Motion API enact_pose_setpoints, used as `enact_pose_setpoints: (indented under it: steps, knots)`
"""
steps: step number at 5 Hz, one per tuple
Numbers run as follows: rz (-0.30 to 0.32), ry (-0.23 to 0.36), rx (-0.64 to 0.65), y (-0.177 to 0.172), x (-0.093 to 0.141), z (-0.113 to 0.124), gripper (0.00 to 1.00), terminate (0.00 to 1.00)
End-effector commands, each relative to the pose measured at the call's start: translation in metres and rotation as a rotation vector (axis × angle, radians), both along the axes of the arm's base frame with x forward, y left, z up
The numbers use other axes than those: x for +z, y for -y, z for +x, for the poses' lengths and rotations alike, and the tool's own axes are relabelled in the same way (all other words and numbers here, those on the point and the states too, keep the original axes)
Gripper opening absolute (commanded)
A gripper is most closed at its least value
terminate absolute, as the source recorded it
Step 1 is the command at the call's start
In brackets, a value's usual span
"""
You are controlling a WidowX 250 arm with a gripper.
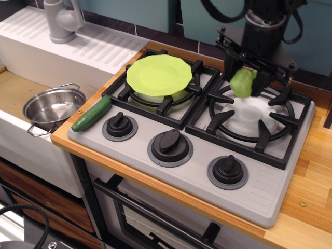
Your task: Put cauliflower on plate and pickle in pot or pan in sink
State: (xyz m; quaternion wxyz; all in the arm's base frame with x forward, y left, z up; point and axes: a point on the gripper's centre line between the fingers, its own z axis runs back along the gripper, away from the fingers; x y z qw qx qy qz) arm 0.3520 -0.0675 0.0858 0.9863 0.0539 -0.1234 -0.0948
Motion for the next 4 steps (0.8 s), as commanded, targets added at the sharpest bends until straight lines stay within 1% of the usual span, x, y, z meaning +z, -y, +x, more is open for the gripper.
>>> enact_pose_setpoints:
  steps: [1,3,4]
  knots:
    - [0.001,0.095,-0.043,-0.032,0.044,0.011,0.00,0.00]
    - [0.007,0.099,-0.071,-0.055,0.041,0.018,0.00,0.00]
    - [0.001,0.092,-0.078,-0.064,0.041,0.020,0.00,0.00]
